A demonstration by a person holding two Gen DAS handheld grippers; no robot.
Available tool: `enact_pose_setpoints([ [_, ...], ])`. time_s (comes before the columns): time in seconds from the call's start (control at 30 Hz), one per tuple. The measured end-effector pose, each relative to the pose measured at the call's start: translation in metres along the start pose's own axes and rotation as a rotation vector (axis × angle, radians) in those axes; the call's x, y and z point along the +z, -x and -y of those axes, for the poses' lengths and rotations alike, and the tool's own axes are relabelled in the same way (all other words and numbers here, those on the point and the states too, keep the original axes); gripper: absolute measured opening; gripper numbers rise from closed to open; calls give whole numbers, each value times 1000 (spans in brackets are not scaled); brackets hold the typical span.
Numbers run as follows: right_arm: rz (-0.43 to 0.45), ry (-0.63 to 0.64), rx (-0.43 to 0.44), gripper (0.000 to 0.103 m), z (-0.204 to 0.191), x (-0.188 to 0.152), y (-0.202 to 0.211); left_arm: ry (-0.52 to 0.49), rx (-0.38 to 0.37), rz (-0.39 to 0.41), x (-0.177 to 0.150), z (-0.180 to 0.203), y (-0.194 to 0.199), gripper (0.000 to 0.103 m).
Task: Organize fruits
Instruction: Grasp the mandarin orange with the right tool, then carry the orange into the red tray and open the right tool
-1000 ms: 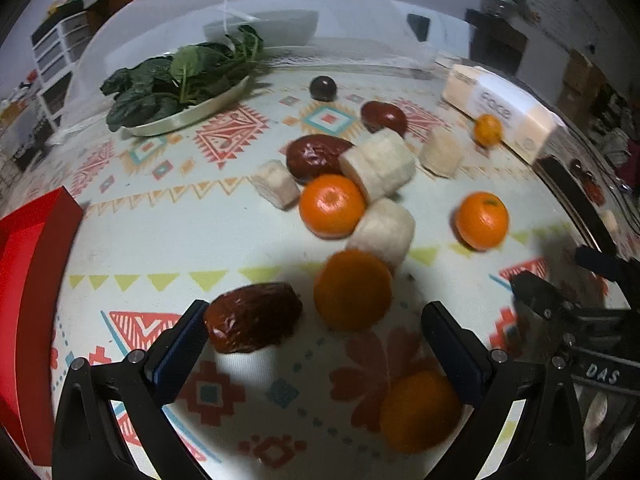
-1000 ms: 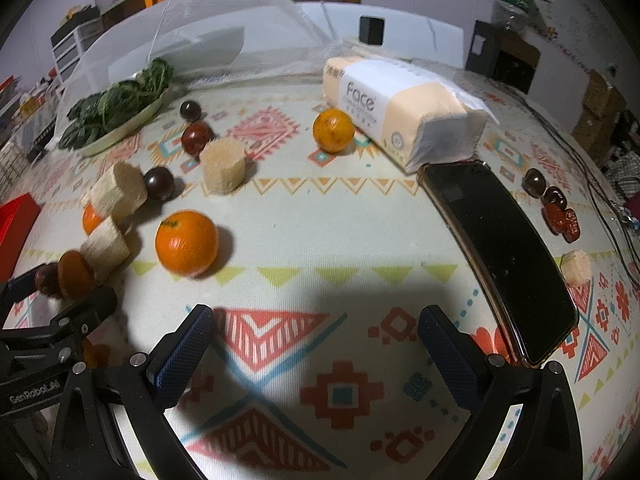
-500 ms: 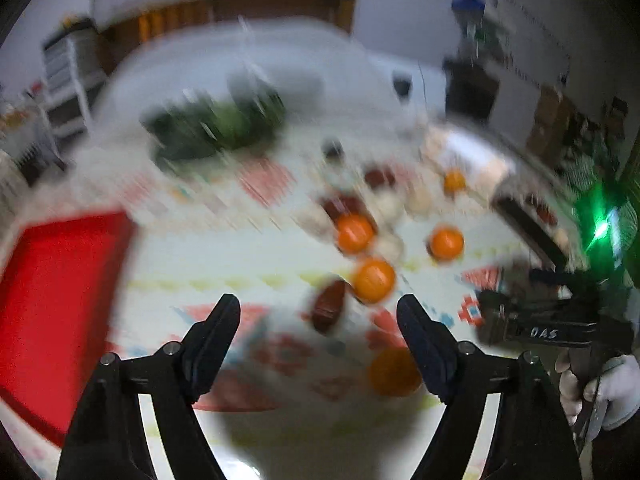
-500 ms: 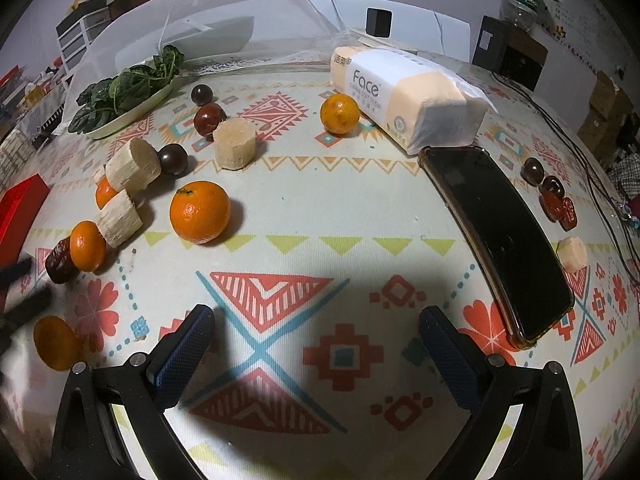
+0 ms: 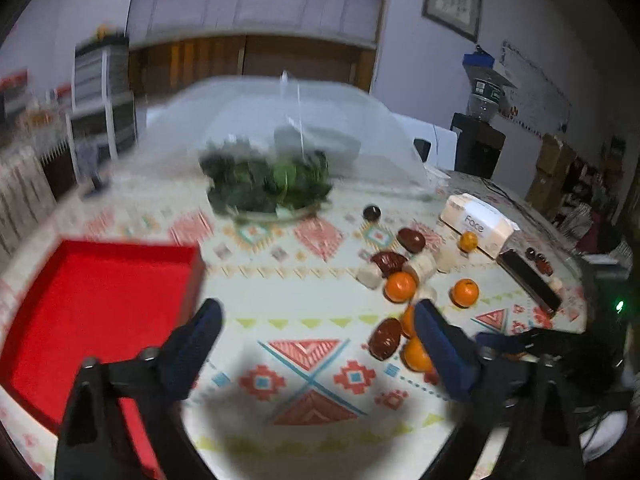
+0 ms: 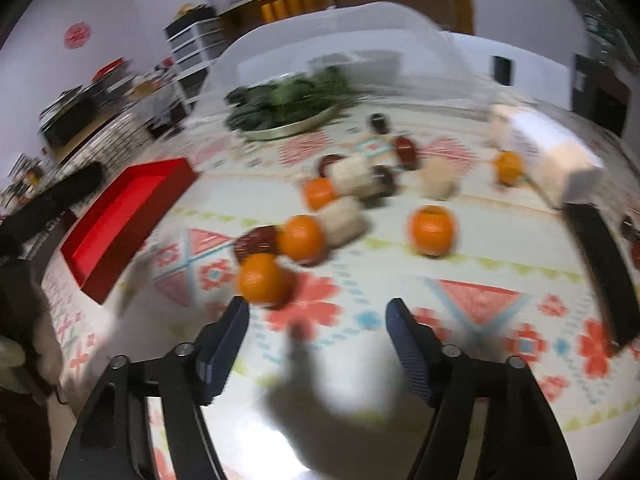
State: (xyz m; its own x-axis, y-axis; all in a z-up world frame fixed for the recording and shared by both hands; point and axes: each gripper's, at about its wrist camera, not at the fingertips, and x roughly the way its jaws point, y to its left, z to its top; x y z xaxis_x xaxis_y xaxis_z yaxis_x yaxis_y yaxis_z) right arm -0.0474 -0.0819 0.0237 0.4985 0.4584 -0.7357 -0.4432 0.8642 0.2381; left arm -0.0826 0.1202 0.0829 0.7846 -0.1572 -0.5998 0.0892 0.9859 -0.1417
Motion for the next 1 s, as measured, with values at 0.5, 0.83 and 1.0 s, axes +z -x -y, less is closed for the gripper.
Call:
enact_pose_setpoints([
  [0.5,-28,-88,40,38,10,2,-21,-104,-112,-179,-19,40,-66,89],
  [0.83,-9,-91,-11,38,27,-10,4,-216,-106,-287,-29,68,-100,30],
  [1.0,0,-78,-14,38,18,-10,10,-182,-106,-272,-29,62,-96,27],
])
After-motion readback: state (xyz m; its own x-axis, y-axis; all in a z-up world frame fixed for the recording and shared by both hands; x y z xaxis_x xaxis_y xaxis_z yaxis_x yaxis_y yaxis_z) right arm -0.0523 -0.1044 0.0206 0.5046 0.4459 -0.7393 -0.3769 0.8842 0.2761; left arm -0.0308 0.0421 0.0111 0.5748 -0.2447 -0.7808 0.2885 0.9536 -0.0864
